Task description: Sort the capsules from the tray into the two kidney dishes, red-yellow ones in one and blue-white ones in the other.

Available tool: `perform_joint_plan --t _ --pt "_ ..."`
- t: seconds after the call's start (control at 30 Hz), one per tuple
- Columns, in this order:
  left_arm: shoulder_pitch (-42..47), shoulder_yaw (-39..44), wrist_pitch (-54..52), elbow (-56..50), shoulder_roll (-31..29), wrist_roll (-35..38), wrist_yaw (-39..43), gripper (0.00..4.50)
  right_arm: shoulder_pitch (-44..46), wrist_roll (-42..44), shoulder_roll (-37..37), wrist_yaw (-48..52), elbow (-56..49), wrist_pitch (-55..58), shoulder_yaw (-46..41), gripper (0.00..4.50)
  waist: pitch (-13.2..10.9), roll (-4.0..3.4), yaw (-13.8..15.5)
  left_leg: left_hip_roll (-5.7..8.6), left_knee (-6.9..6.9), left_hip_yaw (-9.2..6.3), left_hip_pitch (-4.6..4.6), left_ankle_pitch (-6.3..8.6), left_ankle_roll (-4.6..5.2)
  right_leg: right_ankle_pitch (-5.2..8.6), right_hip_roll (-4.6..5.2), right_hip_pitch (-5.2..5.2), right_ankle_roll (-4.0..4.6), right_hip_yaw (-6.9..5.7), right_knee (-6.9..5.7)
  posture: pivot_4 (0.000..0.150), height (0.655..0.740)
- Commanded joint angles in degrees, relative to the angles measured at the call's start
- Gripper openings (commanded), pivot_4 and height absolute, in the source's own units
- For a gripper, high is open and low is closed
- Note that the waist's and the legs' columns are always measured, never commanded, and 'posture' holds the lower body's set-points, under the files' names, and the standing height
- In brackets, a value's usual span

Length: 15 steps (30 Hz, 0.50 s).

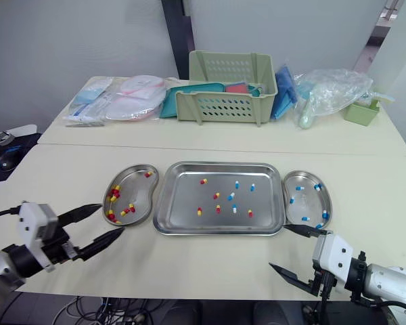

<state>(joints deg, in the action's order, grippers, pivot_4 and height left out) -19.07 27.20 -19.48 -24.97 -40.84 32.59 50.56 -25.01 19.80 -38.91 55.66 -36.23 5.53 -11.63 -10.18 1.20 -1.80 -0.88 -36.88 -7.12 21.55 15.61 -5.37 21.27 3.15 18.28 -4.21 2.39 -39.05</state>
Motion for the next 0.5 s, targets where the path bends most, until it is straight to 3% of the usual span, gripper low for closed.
perform_joint_plan --t 0.03,0.17,0.5 --pt "2.01 -4.06 -2.69 -5.54 0.64 0.35 -3.43 4.5 0.25 1.14 0.2 -0.35 -0.78 -0.96 0.51 4.47 0.0 0.0 0.0 0.0 0.0 0.0 -0.03 0.0 0.0 0.0 0.0 -0.02 0.0 0.0 0.01 0.15 0.74" --pt "6.04 -8.26 -3.98 -6.58 1.52 -0.67 -6.2 4.5 1.42 2.78 -0.18 -0.11 -0.14 0.37 0.71 4.47 -0.02 -0.03 -0.02 0.01 0.01 0.01 -0.09 0.0 0.0 0.0 0.0 -0.05 0.0 0.01 0.0 0.15 0.74" --pt "11.66 -14.52 -3.86 -2.62 0.09 -1.53 -2.5 4.5 2.49 3.92 -1.04 -1.03 -0.32 1.92 0.85 4.47 -0.04 -0.06 0.06 0.02 0.01 0.0 -0.09 0.0 0.0 0.0 0.0 -0.06 0.0 0.0 0.01 0.15 0.74"
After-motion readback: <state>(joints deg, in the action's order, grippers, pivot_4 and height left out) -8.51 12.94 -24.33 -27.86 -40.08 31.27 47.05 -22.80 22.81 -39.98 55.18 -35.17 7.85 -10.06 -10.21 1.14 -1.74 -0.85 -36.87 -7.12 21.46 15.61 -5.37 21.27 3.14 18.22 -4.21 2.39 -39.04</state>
